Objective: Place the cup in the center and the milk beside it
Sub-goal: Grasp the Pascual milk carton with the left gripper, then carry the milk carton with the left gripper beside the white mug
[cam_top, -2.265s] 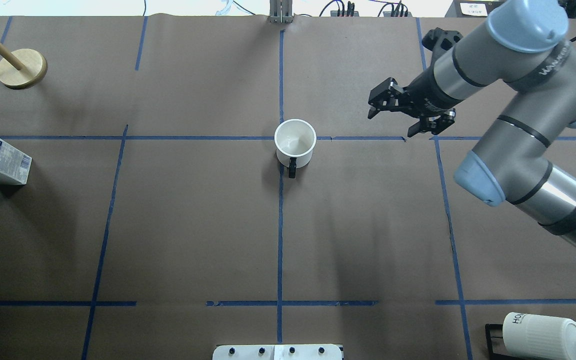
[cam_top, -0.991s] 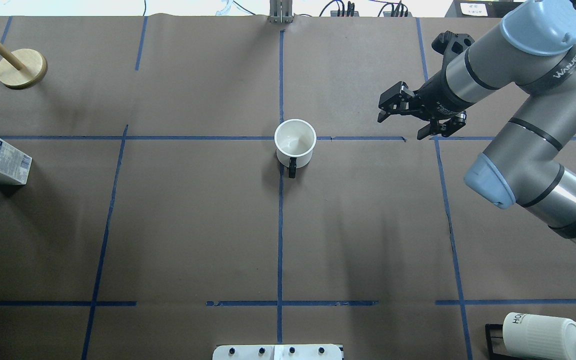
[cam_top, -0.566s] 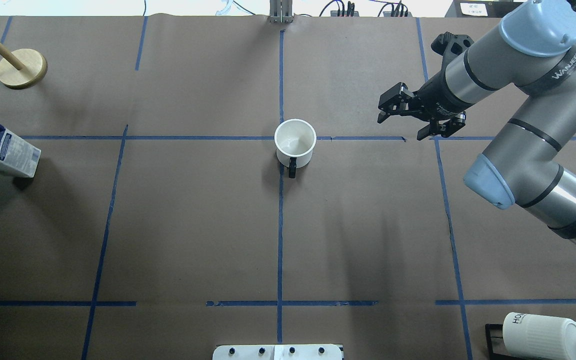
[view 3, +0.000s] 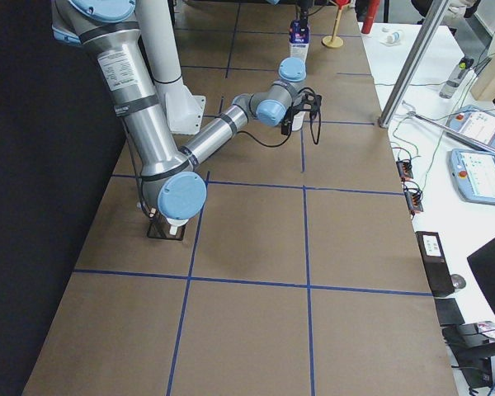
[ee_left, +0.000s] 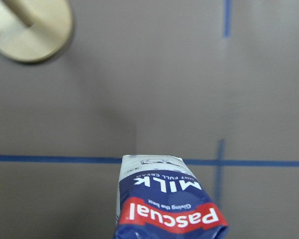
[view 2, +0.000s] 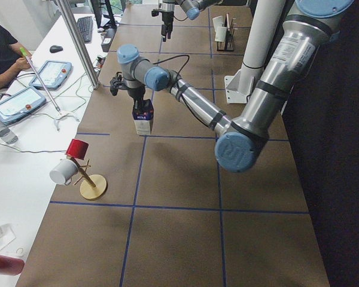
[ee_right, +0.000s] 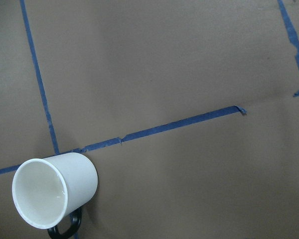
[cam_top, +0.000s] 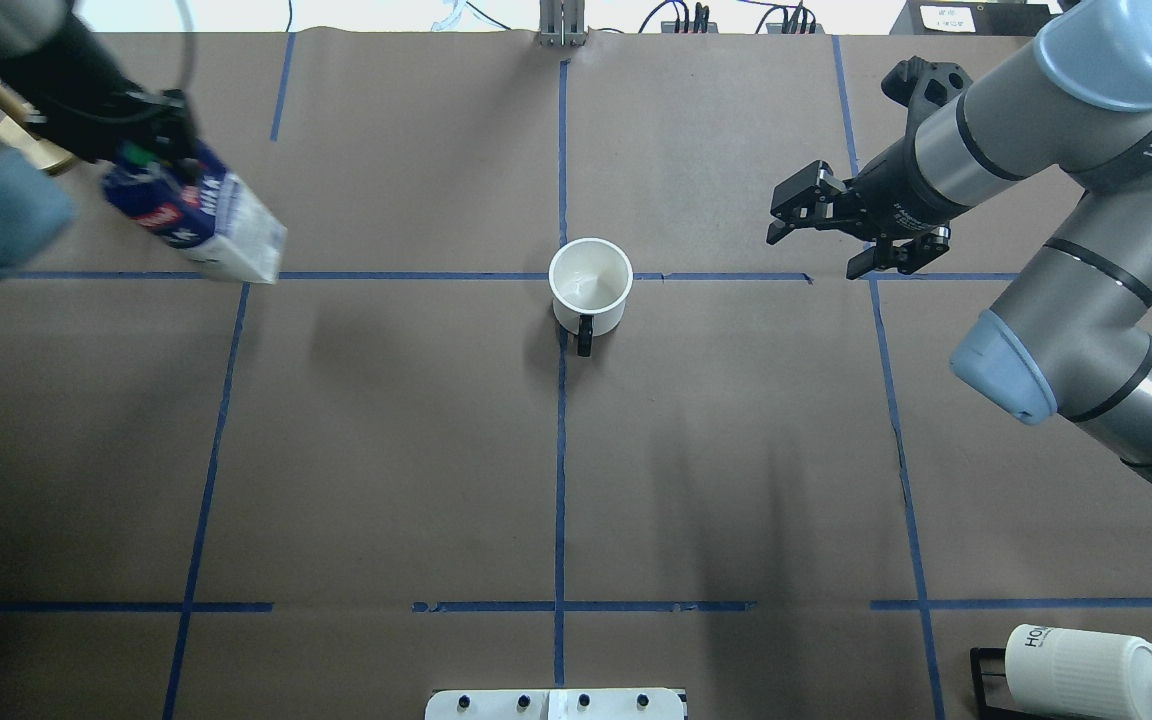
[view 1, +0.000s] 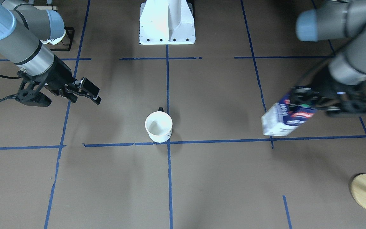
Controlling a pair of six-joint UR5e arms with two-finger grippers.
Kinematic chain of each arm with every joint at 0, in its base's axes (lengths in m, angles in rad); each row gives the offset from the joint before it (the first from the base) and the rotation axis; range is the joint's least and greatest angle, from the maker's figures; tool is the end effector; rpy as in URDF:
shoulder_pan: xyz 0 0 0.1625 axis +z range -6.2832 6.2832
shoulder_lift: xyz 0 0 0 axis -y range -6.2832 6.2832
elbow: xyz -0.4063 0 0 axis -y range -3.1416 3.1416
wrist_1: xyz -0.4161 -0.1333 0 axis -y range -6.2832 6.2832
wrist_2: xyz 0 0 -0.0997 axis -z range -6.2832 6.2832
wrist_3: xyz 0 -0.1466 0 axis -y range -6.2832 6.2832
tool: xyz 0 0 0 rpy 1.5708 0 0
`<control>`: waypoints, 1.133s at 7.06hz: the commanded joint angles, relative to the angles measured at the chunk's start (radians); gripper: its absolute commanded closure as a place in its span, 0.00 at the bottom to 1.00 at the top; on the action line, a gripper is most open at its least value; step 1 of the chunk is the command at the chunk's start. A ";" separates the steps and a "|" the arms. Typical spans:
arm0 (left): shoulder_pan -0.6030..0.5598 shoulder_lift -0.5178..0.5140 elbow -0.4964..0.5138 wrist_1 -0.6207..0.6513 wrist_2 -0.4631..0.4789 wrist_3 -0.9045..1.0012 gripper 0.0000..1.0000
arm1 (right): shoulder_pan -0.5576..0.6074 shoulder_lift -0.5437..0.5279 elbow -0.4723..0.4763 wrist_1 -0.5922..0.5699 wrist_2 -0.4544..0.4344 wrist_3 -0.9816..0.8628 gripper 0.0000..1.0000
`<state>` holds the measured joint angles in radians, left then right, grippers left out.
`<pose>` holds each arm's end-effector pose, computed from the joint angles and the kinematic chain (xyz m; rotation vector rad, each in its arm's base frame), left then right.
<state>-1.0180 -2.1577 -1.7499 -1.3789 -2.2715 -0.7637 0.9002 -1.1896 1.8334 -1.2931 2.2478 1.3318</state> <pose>0.3185 -0.5901 0.2523 0.0186 0.8737 0.0038 -0.3623 -0.5235 0.2796 -0.0513 -1.0830 0.2838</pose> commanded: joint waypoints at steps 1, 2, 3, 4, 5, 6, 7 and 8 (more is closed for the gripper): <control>0.183 -0.207 0.119 -0.009 0.134 -0.161 1.00 | 0.000 -0.008 0.001 0.000 -0.001 -0.025 0.00; 0.193 -0.220 0.150 -0.055 0.133 -0.192 1.00 | 0.000 -0.008 -0.002 0.000 -0.002 -0.037 0.00; 0.241 -0.238 0.170 -0.096 0.135 -0.265 1.00 | -0.001 -0.008 0.000 0.000 -0.002 -0.036 0.00; 0.255 -0.273 0.196 -0.104 0.138 -0.291 1.00 | -0.001 -0.008 0.001 0.000 -0.002 -0.036 0.00; 0.269 -0.301 0.231 -0.104 0.161 -0.293 0.98 | 0.000 -0.012 0.004 0.000 -0.004 -0.036 0.00; 0.283 -0.301 0.236 -0.104 0.190 -0.296 0.96 | 0.000 -0.013 0.004 0.000 -0.005 -0.036 0.00; 0.283 -0.304 0.253 -0.126 0.191 -0.296 0.94 | 0.000 -0.015 0.006 0.000 -0.005 -0.036 0.00; 0.283 -0.312 0.280 -0.155 0.191 -0.298 0.94 | 0.000 -0.016 0.006 0.000 -0.007 -0.034 0.00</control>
<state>-0.7370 -2.4620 -1.4963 -1.5065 -2.0844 -1.0595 0.9004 -1.2038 1.8385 -1.2931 2.2425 1.2966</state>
